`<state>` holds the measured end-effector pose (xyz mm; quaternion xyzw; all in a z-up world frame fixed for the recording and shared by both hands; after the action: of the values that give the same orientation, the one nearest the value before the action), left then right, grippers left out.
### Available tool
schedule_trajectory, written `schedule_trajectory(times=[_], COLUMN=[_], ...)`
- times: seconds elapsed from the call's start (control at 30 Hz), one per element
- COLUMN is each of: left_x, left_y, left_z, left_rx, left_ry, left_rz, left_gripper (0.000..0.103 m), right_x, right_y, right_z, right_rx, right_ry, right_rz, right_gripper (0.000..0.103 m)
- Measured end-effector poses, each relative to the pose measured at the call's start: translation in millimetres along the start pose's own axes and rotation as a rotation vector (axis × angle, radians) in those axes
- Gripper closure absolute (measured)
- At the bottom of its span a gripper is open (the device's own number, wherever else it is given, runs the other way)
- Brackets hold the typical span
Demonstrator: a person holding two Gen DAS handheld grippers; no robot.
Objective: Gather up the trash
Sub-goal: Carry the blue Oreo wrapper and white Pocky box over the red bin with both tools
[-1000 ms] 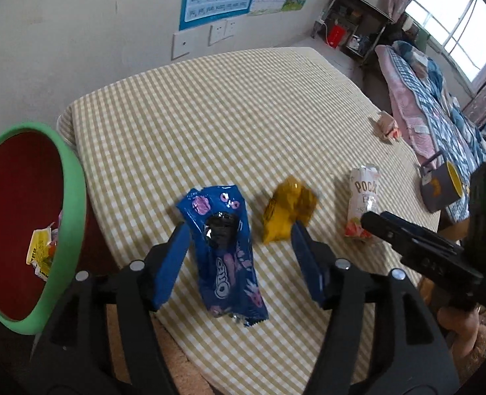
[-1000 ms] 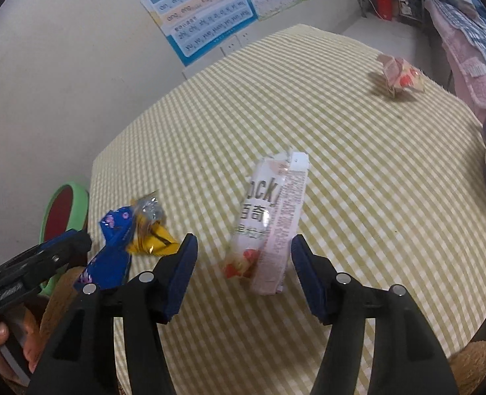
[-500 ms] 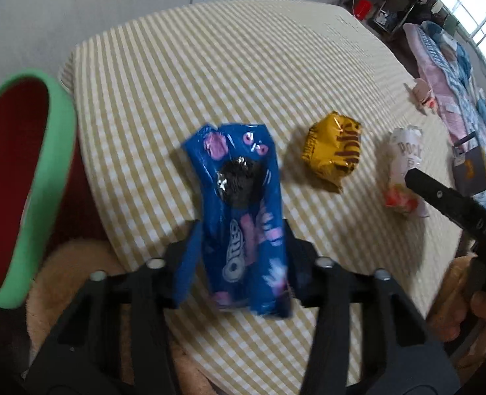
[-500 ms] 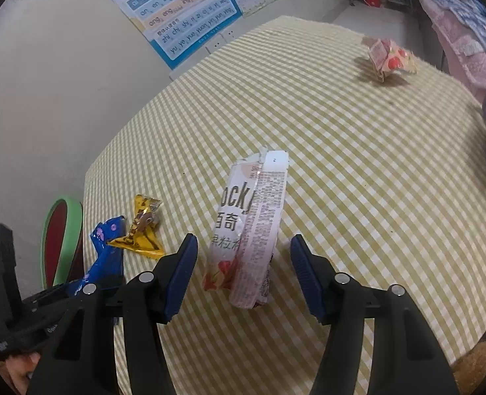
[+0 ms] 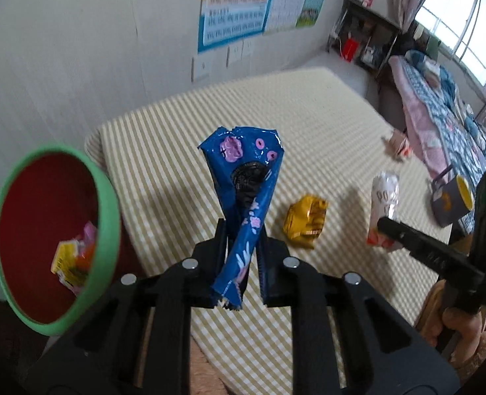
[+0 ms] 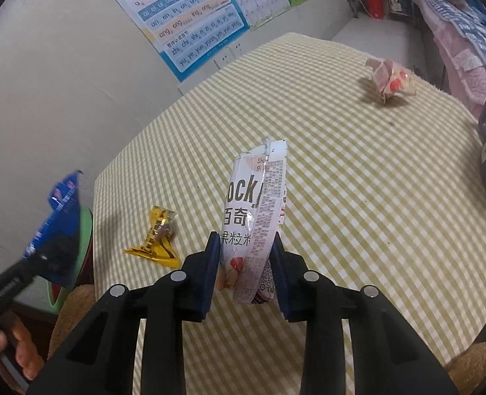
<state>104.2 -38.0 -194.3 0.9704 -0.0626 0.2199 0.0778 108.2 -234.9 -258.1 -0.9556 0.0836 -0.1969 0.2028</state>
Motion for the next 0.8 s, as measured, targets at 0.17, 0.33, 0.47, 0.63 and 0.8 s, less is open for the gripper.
schedule_trajectory(times=[0.17,0.33,0.47,0.63,0.8], left_x=[9,12,13,12,8], left_y=[-11,-29,-44,-59,-74], left_z=[-25,-45,-57,-65,-72], left_rx=[0.044,0.121,0.119,0.128,0.149], left_ry=[0.077,0.145,0.178,0.203,0.222], left_rz=[0.006,0.013,-0.013,-0.032,-0.044], left_gripper=[0.087,0.087,0.087,0.087,0.087], right_x=[4,11,12,10,6], right_y=[-31,-71,-103,-137,-168], right_z=[-25,-47,-54,-56,-52], right_rx=[-0.023,0.003,0.036,0.060,0.062], right_ry=[0.064,0.111,0.109,0.094,0.077], right_rz=[-0.072,-0.131,-0.164,-0.219,-0.275], right_gripper=[0.072,0.072,0.072,0.072,0.071])
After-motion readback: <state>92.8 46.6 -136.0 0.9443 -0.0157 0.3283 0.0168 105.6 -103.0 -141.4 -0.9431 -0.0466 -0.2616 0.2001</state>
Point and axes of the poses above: each gripper's, at about its wrist camera, not at the fingertips, and z roughly the way its jaws point, y to its right, x to its top, the point moved 8 cm from there along z, roughly the way its jaws point, and after that the axes turned 8 degrees about -y, right-handed, at the moved point
